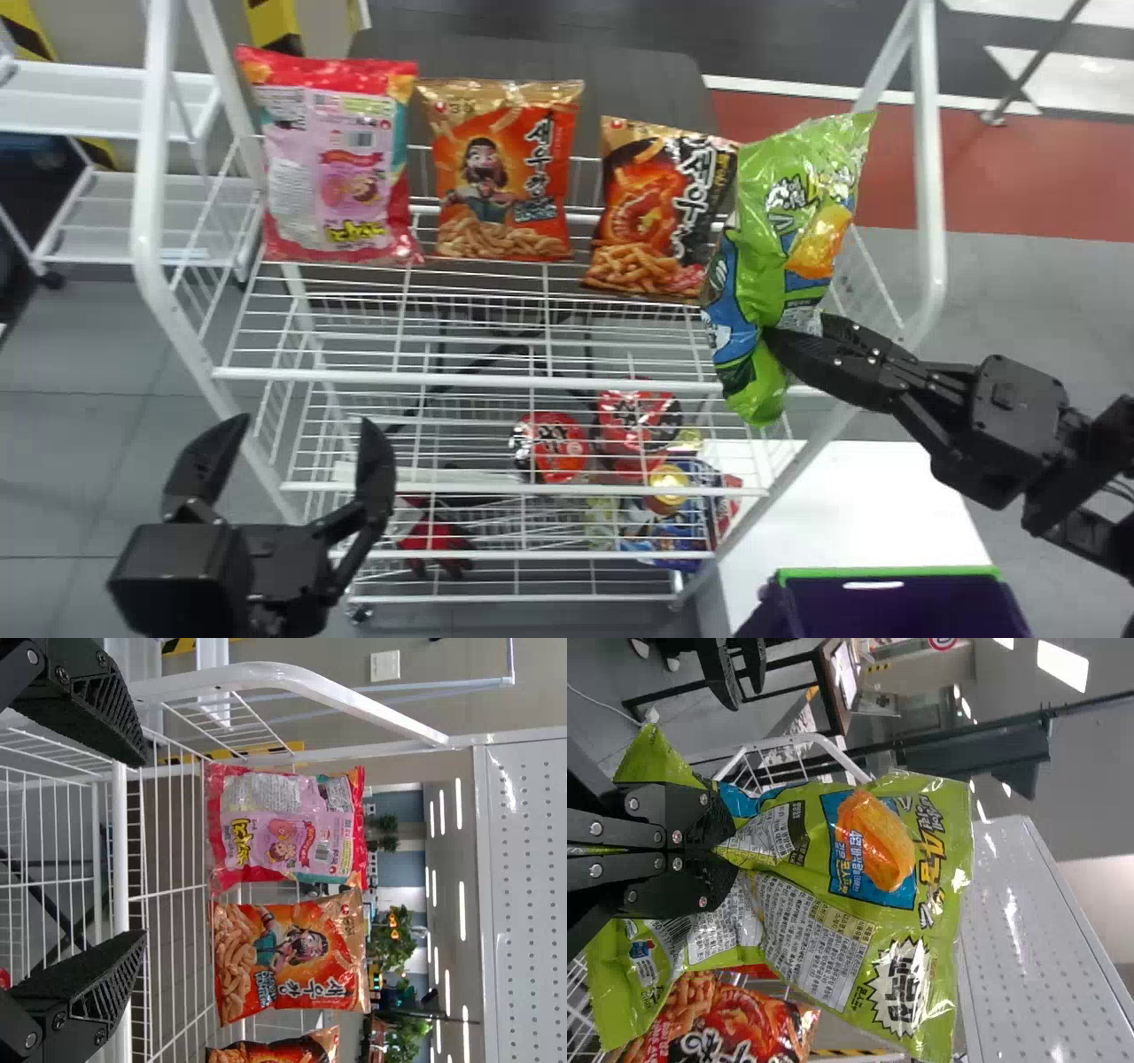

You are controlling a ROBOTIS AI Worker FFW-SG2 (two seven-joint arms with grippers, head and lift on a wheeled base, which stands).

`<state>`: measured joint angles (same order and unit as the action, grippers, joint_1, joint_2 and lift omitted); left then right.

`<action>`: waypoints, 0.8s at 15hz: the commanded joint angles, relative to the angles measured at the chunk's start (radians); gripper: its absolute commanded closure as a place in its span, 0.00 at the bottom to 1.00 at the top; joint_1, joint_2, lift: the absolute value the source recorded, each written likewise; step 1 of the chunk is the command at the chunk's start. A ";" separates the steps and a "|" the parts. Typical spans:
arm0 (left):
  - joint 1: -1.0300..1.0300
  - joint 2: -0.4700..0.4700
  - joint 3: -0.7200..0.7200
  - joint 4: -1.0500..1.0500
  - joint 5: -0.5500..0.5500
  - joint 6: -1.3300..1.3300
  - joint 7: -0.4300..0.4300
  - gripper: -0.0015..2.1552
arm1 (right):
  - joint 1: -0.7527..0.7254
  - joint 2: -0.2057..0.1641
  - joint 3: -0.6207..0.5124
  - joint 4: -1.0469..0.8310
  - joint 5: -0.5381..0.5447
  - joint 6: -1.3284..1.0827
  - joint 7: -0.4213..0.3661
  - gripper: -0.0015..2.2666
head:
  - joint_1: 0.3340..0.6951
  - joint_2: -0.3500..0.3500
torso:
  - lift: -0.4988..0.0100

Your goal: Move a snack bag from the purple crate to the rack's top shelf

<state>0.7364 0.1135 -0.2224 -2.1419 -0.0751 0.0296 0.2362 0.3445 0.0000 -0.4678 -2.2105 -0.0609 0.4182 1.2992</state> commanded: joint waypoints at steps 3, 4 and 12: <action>0.011 0.002 0.005 -0.009 -0.002 -0.003 0.000 0.06 | -0.076 0.001 0.055 0.193 0.053 -0.244 -0.129 0.74 | 1.00 0.38 | 0.98; 0.011 0.002 0.005 -0.010 -0.002 -0.003 0.000 0.06 | -0.098 0.001 0.058 0.236 0.058 -0.281 -0.156 0.74 | 1.00 0.38 | 0.98; 0.021 0.003 0.003 -0.015 -0.008 -0.009 0.000 0.06 | -0.236 0.001 0.078 0.548 0.110 -0.532 -0.454 0.74 | 1.00 0.31 | 0.98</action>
<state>0.7545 0.1152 -0.2193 -2.1558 -0.0825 0.0255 0.2362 0.1224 0.0000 -0.3935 -1.7098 0.0455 -0.0751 0.8636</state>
